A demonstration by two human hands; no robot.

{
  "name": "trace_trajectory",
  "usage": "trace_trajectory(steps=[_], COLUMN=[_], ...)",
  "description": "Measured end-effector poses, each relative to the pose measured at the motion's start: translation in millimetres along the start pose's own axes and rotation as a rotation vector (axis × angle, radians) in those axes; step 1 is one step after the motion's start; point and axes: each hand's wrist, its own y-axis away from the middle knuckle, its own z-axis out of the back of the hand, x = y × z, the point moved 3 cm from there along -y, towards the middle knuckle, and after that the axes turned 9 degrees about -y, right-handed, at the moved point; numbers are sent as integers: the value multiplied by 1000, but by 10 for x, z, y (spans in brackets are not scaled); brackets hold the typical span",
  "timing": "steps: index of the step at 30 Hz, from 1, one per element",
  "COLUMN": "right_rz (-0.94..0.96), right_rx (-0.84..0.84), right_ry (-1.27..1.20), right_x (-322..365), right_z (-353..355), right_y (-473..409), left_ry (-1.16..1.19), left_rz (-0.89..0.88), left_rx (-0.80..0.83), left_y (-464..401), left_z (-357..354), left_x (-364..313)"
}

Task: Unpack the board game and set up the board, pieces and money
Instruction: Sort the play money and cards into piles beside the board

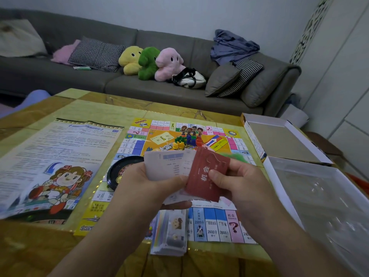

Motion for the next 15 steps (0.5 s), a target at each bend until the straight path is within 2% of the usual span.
trace_trajectory(steps=[3,6,11,13,15], right_rz=[22,131,272,269,216], right_rx=[-4,-18,13,3,-8], right_ry=[8,164,441,457,373], right_x=[27,52,-27,-37,-34], right_z=[23,-9,-207,-216,-181], right_y=[-10,52,171,168,136], left_ry=[-40,-125,-227,-199,-145], left_rz=[3,-43,-99,-85,-45], left_rx=[-80,-112,11,25,-11], left_y=[-18,-21,95,115,90], left_z=[42,17,-219,-264,-218], left_x=[30,36,2,1,8])
